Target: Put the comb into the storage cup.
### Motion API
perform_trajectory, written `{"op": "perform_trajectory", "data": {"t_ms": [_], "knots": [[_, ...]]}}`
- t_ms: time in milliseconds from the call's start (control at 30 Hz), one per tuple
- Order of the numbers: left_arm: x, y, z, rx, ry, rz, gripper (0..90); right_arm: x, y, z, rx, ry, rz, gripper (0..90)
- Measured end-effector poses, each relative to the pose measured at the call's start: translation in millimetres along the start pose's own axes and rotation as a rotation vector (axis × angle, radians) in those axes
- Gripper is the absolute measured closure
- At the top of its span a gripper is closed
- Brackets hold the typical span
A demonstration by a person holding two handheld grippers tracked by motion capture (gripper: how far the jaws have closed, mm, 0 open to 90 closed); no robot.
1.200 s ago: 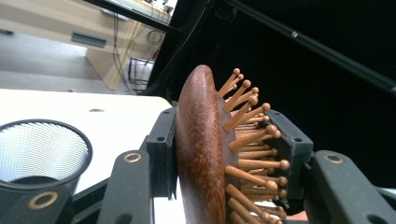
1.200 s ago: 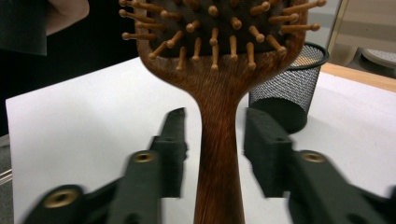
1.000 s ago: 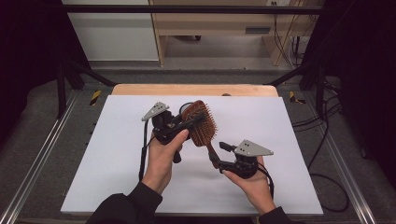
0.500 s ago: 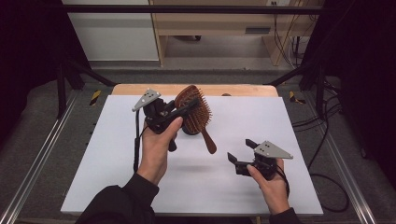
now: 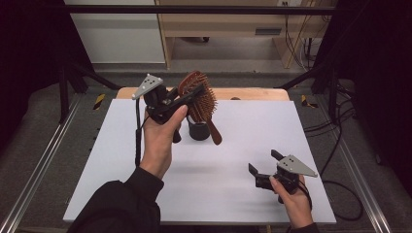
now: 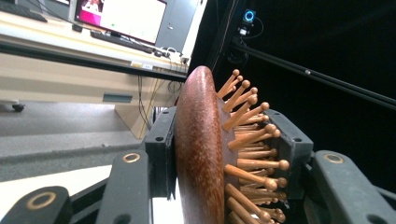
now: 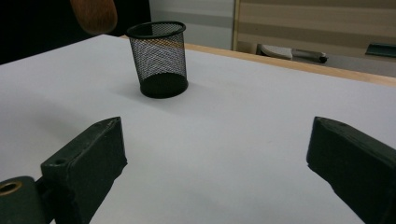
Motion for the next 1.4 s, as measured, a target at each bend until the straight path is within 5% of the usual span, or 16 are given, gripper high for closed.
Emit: {"op": "perform_trajectory", "data": {"t_ms": [300, 833, 1400], "knots": [[-8.7, 8.0, -1.1, -0.006, 0.042, 0.019, 50.9, 0.0, -3.5, 9.0, 0.069, -0.033, 0.022, 7.5], [-25.1, 36.5, -15.0, -0.053, 0.078, 0.061, 50.9, 2.9, -0.3, 7.9, 0.039, -0.021, -0.014, 3.9], [-34.6, 43.8, -39.9, -0.108, 0.097, 0.086, 51.0, 3.0, 1.3, 7.1, 0.032, -0.015, -0.009, 4.1]]}}
Point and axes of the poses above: each handheld gripper's, and its own axes: y roughly forward along the jaws, x roughly out of its underside, z roughly to its right, the point moved 2 cm from there along y, roughly forward along the jaws, and after that the axes turned 10 degrees about z, right-handed, at the moved point
